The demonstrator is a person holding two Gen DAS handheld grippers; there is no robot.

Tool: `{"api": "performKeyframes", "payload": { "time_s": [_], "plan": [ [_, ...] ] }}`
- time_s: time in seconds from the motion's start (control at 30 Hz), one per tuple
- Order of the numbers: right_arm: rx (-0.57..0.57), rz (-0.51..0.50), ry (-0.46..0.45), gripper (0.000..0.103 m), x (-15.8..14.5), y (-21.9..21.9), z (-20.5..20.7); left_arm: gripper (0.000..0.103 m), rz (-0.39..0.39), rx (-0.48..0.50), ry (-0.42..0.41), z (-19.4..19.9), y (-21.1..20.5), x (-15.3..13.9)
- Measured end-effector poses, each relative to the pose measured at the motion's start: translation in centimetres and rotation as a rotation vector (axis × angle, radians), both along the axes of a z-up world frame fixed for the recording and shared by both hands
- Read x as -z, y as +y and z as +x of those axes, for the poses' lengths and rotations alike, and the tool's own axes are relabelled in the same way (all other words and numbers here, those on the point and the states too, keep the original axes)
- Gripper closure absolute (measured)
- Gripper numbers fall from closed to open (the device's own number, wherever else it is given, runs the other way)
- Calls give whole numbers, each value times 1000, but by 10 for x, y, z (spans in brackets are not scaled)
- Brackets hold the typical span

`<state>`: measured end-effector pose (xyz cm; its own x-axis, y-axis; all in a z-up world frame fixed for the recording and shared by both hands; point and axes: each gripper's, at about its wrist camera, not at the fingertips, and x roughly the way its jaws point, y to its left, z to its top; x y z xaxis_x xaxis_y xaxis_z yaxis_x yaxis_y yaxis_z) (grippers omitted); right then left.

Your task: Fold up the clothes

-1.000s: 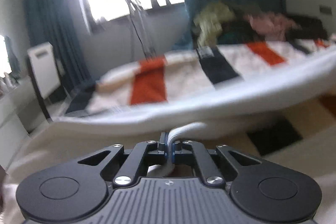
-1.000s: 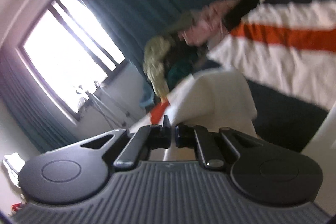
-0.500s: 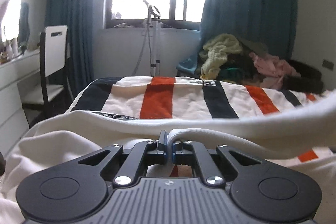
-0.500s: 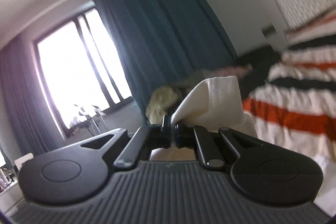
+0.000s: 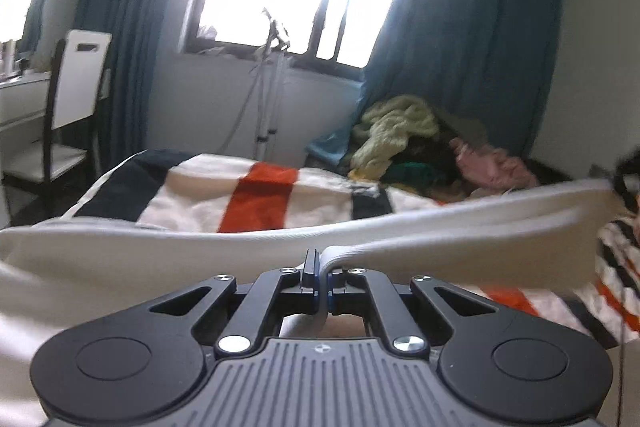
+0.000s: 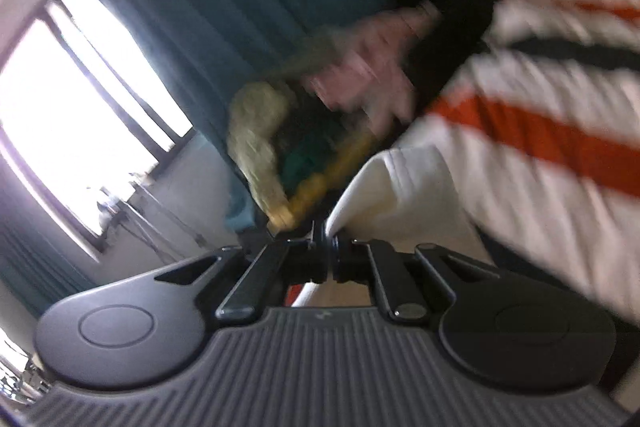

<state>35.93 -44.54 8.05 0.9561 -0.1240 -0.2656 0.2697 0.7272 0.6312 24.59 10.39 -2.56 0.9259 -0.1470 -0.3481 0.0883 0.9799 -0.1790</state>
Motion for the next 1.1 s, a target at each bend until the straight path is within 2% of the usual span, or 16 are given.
{"api": "performKeyframes", "payload": {
  "time_s": [0.07, 0.13, 0.27, 0.4, 0.47, 0.53, 0.7, 0.87, 0.97, 1.03, 1.1],
  "plan": [
    [8, -88, -79, 98, -19, 2, -2, 100, 24, 34, -14, 2, -6, -1],
    [27, -154, -79, 98, -11, -4, -13, 100, 35, 70, 8, 4, -12, 3],
    [67, -157, 53, 98, 59, -30, -47, 100, 118, 135, 97, 7, -27, 20],
    [93, -5, 247, 98, 152, -61, -93, 99, 195, 185, 165, 6, -40, 37],
    [81, 73, 328, 98, 178, -71, -104, 99, 222, 190, 177, 6, -44, 43],
    [61, 111, 316, 98, 179, -73, -109, 99, 228, 183, 189, 6, -46, 47],
    [53, 52, 234, 98, 157, -71, -112, 98, 205, 173, 220, 0, -43, 50],
    [44, 12, 318, 98, 169, -71, -113, 98, 181, 142, 244, -16, -46, 49],
    [48, 41, 337, 97, 176, -70, -122, 97, 161, 106, 261, -22, -50, 51],
    [54, 49, 350, 93, 173, -71, -124, 96, 147, 82, 259, -28, -52, 51],
    [41, 1, 361, 89, 167, -67, -129, 92, 138, 70, 253, -33, -54, 46]
  ]
}}
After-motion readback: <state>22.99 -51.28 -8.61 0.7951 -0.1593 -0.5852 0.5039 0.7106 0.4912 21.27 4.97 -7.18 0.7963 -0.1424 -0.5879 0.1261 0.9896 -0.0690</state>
